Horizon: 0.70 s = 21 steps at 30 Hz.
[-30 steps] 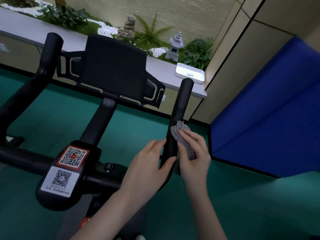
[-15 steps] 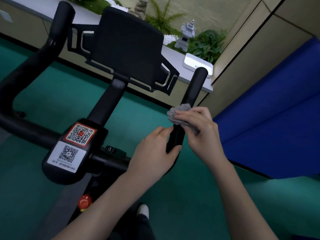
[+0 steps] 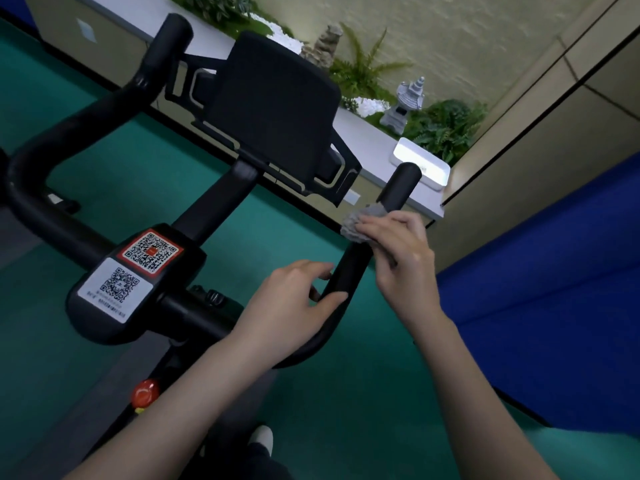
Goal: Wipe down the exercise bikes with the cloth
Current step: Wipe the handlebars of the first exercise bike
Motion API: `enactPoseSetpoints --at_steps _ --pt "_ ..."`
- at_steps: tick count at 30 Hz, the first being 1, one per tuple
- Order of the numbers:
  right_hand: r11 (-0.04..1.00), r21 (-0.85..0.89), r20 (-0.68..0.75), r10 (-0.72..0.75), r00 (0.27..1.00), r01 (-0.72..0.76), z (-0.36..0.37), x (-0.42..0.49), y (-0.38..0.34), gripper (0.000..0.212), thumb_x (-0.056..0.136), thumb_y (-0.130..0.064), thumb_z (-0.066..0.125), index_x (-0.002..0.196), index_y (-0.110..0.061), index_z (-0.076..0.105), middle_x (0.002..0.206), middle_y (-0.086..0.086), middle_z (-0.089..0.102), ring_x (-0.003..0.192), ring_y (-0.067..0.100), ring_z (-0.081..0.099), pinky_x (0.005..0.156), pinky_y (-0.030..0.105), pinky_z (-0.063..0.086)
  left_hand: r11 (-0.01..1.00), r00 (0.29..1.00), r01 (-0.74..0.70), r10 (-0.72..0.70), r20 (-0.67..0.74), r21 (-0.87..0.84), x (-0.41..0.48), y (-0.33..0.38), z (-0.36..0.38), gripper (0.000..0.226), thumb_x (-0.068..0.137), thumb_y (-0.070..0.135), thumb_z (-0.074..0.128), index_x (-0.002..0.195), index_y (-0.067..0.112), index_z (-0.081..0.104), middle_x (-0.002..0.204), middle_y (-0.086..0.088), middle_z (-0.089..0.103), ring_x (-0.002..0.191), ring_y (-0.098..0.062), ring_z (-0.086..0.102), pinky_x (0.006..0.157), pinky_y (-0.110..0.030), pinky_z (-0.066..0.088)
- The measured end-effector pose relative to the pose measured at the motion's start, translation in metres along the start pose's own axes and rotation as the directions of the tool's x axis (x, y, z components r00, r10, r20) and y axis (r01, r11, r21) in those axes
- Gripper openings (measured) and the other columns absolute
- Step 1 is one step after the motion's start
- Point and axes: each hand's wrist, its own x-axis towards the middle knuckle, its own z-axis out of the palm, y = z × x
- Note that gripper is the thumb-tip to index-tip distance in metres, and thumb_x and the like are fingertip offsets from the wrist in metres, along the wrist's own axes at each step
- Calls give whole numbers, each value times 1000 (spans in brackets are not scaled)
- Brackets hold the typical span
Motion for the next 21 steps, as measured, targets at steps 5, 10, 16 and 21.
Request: enactPoseSetpoints --at_steps 5,10,16,21 --pt "983 129 -249 161 955 -132 19 -5 -3 26 83 11 62 105 -1 70 111 6 68 102 24 51 90 28 46 999 998 33 -34 -55 -24 12 7 5 54 86 43 61 135 24 49 124 11 58 91 -3 59 89 -27 48" --pt "845 439 -315 463 828 -306 38 -46 -31 30 83 8 62 110 -5 67 113 1 67 105 24 55 91 29 47 999 994 37 -38 -98 -22 20 13 14 48 89 37 60 134 23 51 125 11 56 105 -4 54 89 -17 41" --pt "597 704 -300 742 600 -385 39 -30 -36 34 85 5 58 111 -17 65 117 -4 64 116 14 57 97 20 43 1000 989 25 -24 -149 7 23 14 27 43 87 30 64 128 24 57 117 11 59 97 -4 53 75 -9 37" --pt "316 872 -150 899 410 -373 37 -11 -27 33 89 5 57 109 -20 66 117 1 67 112 11 61 98 26 48 1000 983 28 -29 -180 -8 23 14 29 38 85 31 66 122 29 60 105 23 56 91 2 53 72 -7 41"
